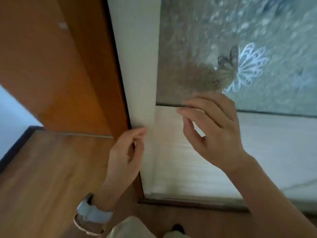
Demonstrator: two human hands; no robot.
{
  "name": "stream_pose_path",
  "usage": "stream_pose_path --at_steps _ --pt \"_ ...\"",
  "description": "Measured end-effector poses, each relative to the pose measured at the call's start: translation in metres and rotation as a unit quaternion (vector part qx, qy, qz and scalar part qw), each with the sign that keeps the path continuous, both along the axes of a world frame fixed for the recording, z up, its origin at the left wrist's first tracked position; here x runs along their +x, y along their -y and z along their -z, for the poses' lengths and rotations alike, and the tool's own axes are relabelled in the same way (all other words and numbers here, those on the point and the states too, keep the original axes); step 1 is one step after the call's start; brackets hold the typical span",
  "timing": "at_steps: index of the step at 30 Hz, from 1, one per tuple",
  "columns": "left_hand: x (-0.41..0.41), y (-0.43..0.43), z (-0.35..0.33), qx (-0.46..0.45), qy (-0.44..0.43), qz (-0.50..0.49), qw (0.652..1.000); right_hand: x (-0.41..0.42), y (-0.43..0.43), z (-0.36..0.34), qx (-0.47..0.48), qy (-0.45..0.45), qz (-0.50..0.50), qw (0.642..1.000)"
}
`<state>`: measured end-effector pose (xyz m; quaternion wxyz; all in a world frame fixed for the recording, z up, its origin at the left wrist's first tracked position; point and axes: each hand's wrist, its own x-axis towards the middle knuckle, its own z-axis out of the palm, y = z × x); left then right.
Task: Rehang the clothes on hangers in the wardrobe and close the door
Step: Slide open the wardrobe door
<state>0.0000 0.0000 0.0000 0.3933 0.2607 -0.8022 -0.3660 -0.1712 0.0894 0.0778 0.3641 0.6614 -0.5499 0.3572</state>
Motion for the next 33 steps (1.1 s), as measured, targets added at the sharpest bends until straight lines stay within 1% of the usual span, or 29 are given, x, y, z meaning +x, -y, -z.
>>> stream_pose_path --at_steps 2,3,4,6,8,11,15,18,20,22,24,27,30,33 --pt "-0.012 -0.014 -0.013 -0.038 -0.037 -0.104 0.993 -0.011 -0.002 -0.006 -0.037 -0.008 -0.012 0.999" --pt "-0.017 -0.019 -0.017 -0.051 -0.048 -0.135 0.988 -0.016 0.001 -0.009 -0.046 -0.015 -0.012 0.999" --pt "-0.024 -0.026 -0.025 -0.06 -0.044 -0.154 0.985 -0.017 0.006 -0.012 -0.042 -0.029 -0.008 0.999" --pt "-0.032 -0.034 -0.032 -0.065 -0.036 -0.161 0.984 -0.018 0.016 -0.016 -0.029 -0.062 0.013 0.998" --pt "-0.04 -0.043 -0.039 -0.04 -0.028 -0.168 0.985 -0.021 0.02 -0.015 -0.022 -0.09 0.04 0.995" --pt "-0.049 -0.05 -0.046 0.005 -0.047 -0.186 0.981 -0.027 0.024 -0.013 -0.021 -0.115 0.065 0.991" --pt "-0.057 -0.05 -0.05 0.085 -0.115 -0.196 0.97 -0.03 0.025 -0.011 -0.018 -0.123 0.076 0.989" --pt "-0.067 -0.054 -0.059 0.122 -0.143 -0.206 0.96 -0.034 0.024 -0.01 -0.022 -0.132 0.076 0.988" --pt "-0.072 -0.05 -0.063 0.143 -0.137 -0.22 0.955 -0.039 0.021 -0.009 -0.026 -0.134 0.076 0.988" --pt "-0.074 -0.047 -0.063 0.143 -0.117 -0.231 0.955 -0.043 0.017 -0.008 -0.035 -0.133 0.075 0.988" --pt "-0.075 -0.048 -0.061 0.135 -0.116 -0.221 0.959 -0.049 0.013 -0.008 -0.043 -0.131 0.079 0.987" --pt "-0.074 -0.053 -0.061 0.109 -0.137 -0.179 0.968 -0.06 0.002 -0.007 -0.063 -0.13 0.109 0.983" --pt "-0.077 -0.06 -0.06 0.09 -0.153 -0.115 0.977 -0.071 -0.013 -0.001 -0.078 -0.104 0.135 0.982" --pt "-0.088 -0.073 -0.06 0.084 -0.153 -0.028 0.984 -0.081 -0.034 0.002 -0.085 -0.067 0.176 0.978"
